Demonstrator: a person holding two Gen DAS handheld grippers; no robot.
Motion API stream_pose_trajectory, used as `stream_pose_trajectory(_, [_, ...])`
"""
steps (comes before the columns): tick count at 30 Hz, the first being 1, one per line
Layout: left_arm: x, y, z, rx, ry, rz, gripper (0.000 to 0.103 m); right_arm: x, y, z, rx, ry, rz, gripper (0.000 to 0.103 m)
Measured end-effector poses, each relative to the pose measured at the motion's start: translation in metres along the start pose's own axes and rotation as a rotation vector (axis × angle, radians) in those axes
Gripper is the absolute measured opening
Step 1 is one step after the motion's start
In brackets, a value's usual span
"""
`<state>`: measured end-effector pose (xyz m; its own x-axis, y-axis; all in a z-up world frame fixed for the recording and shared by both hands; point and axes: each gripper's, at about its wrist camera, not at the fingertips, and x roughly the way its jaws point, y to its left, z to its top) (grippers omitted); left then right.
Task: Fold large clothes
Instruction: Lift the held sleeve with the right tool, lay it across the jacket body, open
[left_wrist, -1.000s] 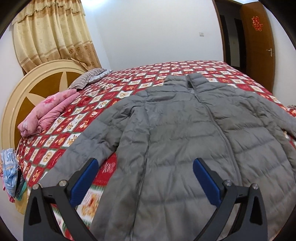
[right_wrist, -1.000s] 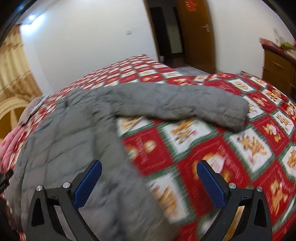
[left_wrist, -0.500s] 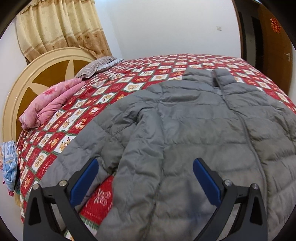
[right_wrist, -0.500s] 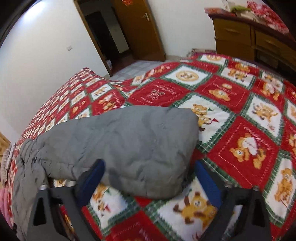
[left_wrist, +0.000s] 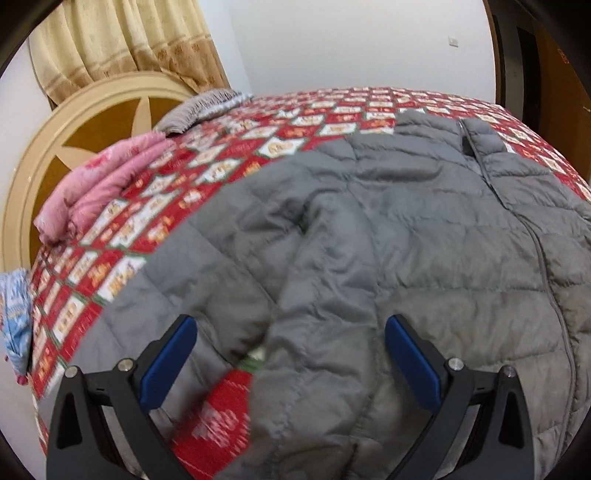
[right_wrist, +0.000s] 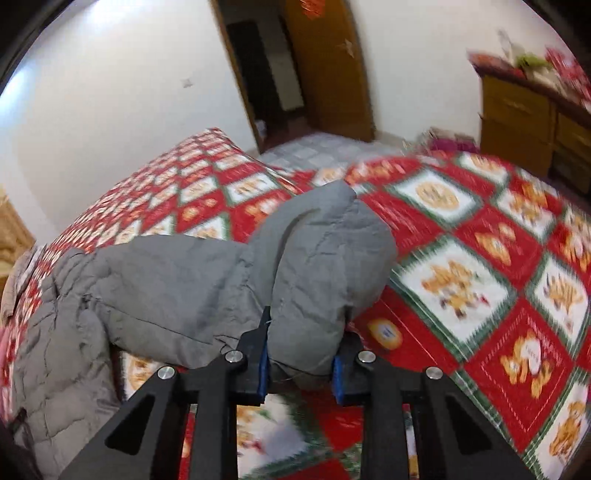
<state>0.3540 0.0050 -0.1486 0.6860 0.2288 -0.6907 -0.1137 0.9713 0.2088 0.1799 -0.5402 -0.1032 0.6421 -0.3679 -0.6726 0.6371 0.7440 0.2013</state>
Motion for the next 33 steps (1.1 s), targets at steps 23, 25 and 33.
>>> stream_pose_trajectory(23, [-0.035, 0.023, 0.006, 0.007, -0.051, -0.065, 0.103, -0.079, 0.263, -0.027, -0.576, -0.164, 0.397, 0.023])
stream_pose_trajectory(25, [-0.03, 0.021, 0.009, 0.018, -0.057, -0.056, 0.103, -0.074, 0.282, -0.038, -0.612, -0.155, 0.411, 0.023])
stream_pose_trajectory(33, [0.003, 0.001, 0.02, 0.078, -0.033, 0.006, 0.103, -0.038, 0.34, -0.091, -0.709, -0.11, 0.446, 0.023])
